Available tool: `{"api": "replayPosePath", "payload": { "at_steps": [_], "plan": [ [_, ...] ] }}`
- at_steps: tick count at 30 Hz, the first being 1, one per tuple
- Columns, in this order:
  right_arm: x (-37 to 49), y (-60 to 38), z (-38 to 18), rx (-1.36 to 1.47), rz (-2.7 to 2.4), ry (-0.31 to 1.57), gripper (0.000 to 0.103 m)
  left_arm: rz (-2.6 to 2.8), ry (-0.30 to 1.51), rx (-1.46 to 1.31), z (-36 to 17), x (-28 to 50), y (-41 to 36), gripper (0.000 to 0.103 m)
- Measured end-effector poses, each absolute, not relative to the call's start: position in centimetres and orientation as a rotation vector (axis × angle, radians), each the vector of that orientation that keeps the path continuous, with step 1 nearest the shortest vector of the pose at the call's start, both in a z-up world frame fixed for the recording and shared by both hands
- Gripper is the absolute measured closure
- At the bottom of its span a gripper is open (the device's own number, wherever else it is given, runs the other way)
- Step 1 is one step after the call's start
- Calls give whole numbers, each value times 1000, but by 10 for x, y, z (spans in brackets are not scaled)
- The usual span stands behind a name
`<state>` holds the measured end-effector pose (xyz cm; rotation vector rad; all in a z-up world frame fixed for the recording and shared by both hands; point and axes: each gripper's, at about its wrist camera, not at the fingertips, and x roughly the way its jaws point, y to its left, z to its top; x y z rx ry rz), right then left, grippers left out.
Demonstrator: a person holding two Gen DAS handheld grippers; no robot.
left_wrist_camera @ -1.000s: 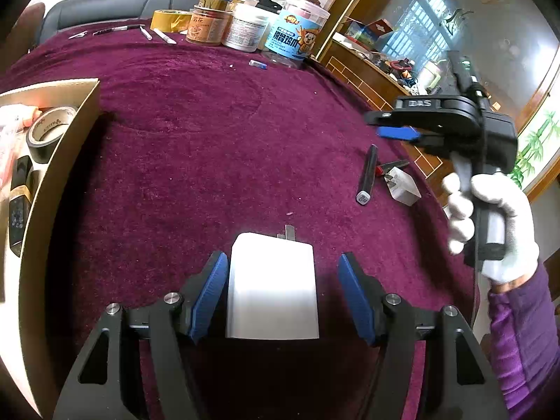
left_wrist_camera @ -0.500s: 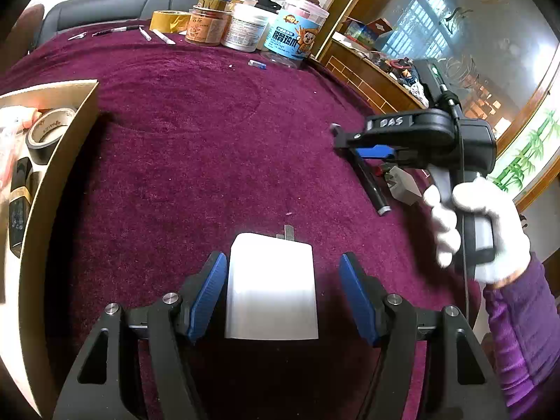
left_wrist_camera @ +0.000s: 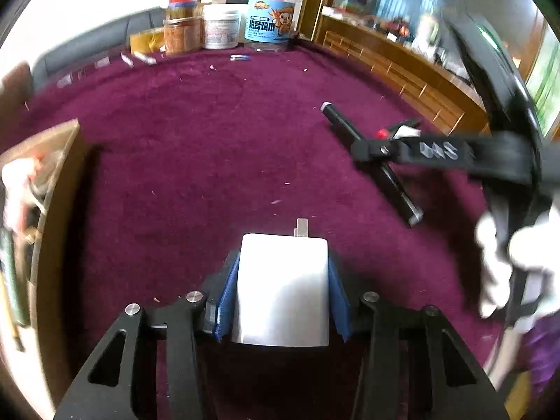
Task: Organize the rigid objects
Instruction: 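Carry the white charger and black marker over the box with both tools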
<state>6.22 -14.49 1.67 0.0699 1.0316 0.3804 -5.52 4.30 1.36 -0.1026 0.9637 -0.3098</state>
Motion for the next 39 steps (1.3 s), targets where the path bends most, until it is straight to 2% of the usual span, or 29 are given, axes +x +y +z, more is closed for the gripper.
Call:
{"api": "replayPosePath", "payload": {
  "at_steps": [7,12,17,25,31,39],
  "plan": [
    [28,-147,50,198,496,942,91,-356,868,-259,39,-89,84,62],
    [13,-111,69,227,633,912,91,-356,734,-384,82,-128,139,62],
    [-4,-51,87,220,819,914,90,-240,667,-399,104,-156,207,62],
    [-21,50,65,225,1020,1033,90,-49,780,-480,66,-172,287,62],
    [-39,106,35,180,1078,1144,90,-25,859,-517,39,-169,292,62],
    [-43,136,14,99,1011,1196,90,50,922,-459,23,-156,287,62]
  ]
}}
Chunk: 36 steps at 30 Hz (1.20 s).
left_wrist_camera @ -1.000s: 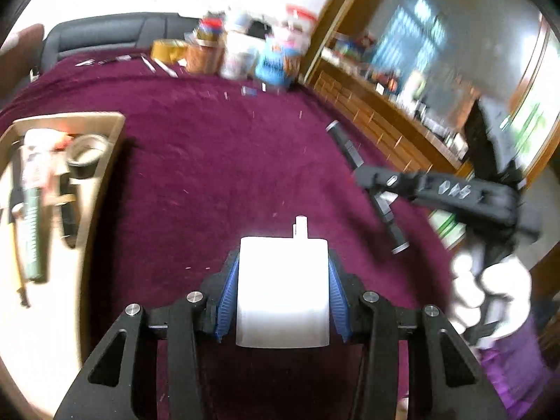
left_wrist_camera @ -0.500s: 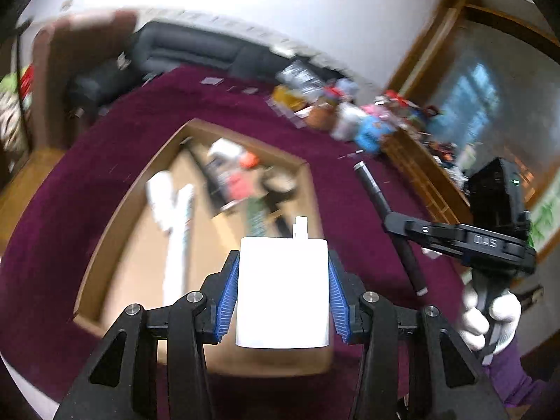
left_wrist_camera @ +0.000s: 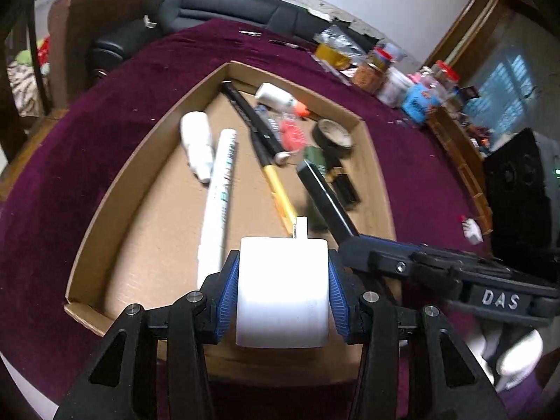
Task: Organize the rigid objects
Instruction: 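Carry the white charger and black marker over the box with both tools, then open both tools to drop the charger and black marker into the box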
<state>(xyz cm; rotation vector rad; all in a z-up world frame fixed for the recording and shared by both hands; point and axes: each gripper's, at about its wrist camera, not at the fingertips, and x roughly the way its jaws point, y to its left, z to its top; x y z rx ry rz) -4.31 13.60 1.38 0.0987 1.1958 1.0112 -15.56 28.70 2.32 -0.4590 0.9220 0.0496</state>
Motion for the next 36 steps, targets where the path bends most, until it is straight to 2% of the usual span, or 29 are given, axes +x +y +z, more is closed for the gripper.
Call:
{"api": "replayPosePath", "payload": {
  "at_steps": [7,10,16,19,24,36],
  "plan": [
    [-46,147,5,-16,897,1170,90,152,865,-409,27,-164,292,58],
    [-47,153,6,-56,862,1145,90,201,831,-376,36,-169,293,49],
    [-49,149,11,-54,856,1104,89,300,782,-270,50,-172,286,38],
    [-53,146,19,-69,851,1056,86,334,779,-219,51,-170,281,38],
    [-54,137,28,-57,849,1010,70,360,792,-186,51,-168,277,38],
    [-39,96,33,24,792,983,69,371,794,-128,59,-169,258,38]
  ]
}}
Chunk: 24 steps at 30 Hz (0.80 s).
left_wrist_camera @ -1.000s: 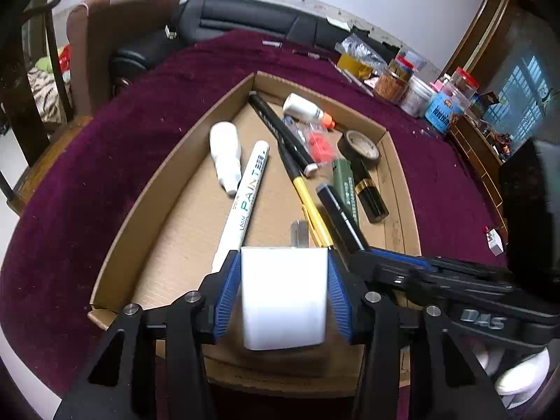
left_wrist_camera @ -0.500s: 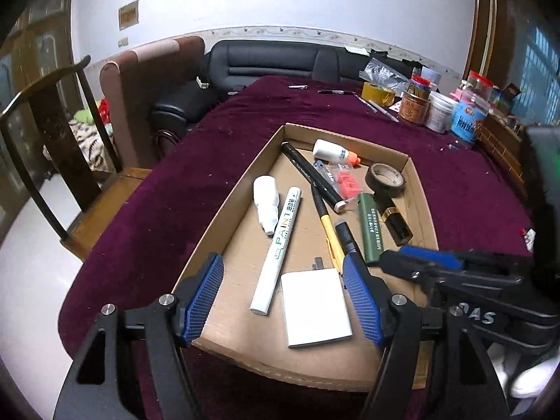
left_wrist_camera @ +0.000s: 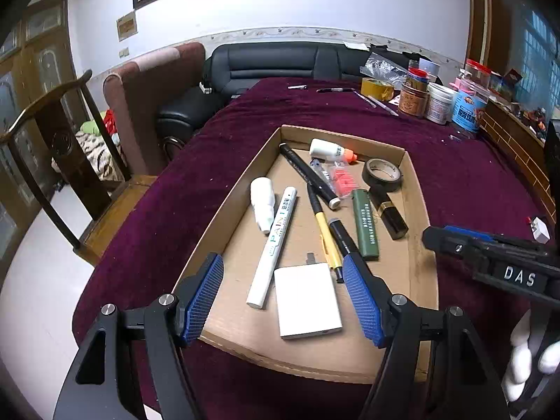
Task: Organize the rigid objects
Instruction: 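Open both tools to drop the charger and black marker into the box, then grasp the second white charger with left while right moves to another black red-capped marker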
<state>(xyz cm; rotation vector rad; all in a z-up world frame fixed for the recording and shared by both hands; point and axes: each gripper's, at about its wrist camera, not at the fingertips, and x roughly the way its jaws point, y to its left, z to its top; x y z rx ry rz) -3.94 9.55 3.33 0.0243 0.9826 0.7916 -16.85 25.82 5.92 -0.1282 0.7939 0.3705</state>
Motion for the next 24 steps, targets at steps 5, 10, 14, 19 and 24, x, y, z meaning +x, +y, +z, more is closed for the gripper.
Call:
{"api": "replayPosePath", "payload": {
  "at_steps": [5,10,14,19,24],
  "plan": [
    [-31,68,35,61,754,970,69,368,796,-85,63,-165,245,38],
    [-22,40,33,97,706,964,69,360,797,-54,66,-162,232,38],
    [-14,12,32,134,666,959,69,347,802,-28,68,-159,220,38],
    [3,-51,33,200,572,934,69,306,795,-12,72,-159,208,38],
    [24,-182,48,360,305,851,69,210,742,-23,80,-166,195,38]
  ]
}}
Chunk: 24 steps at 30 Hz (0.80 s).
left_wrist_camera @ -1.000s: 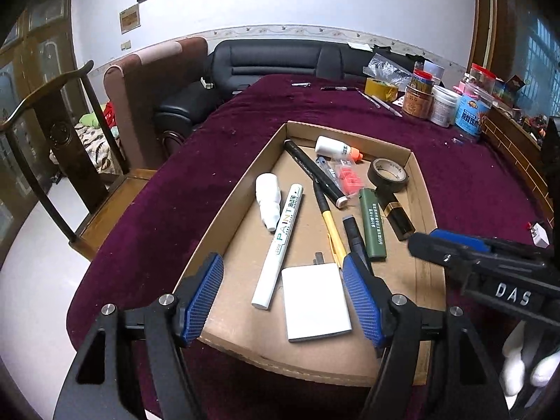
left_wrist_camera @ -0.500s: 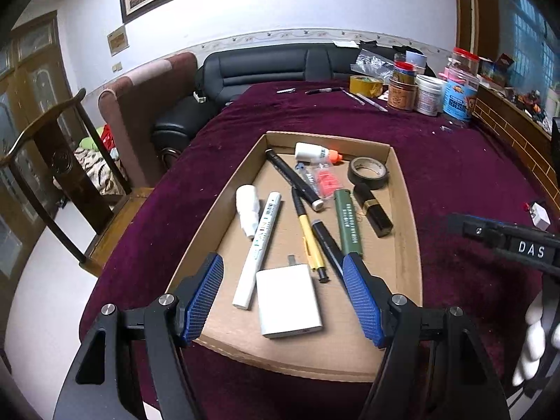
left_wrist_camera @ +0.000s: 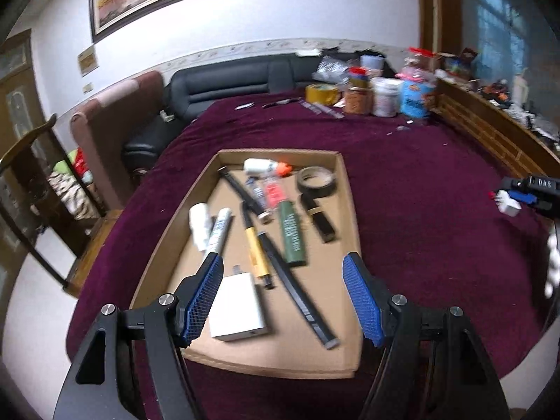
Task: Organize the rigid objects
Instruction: 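Grasp the second white charger with left while right moves to another black red-capped marker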
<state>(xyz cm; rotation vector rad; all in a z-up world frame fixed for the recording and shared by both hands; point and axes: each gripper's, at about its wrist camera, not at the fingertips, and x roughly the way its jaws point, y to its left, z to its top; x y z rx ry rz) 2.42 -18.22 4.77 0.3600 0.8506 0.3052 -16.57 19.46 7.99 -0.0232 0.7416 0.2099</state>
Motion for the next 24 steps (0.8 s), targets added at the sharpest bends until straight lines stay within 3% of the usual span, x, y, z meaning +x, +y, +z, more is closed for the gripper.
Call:
{"api": "replayPosePath", "payload": {
  "at_steps": [4,9,13,14,20,24],
  "plan": [
    [37,-262,47,400,100,847,68,170,699,-13,84,-166,181,38],
    [67,-287,25,467,96,931,68,132,705,12,85,-164,161,38],
    [92,-262,6,437,141,995,68,112,726,14,84,-167,152,38],
    [91,-249,6,411,167,985,59,113,731,16,84,-167,151,38],
    [58,-145,9,265,699,1067,59,90,760,-14,80,-162,147,38],
    [36,-135,37,228,765,966,55,50,787,-35,74,-159,138,38]
  ]
}}
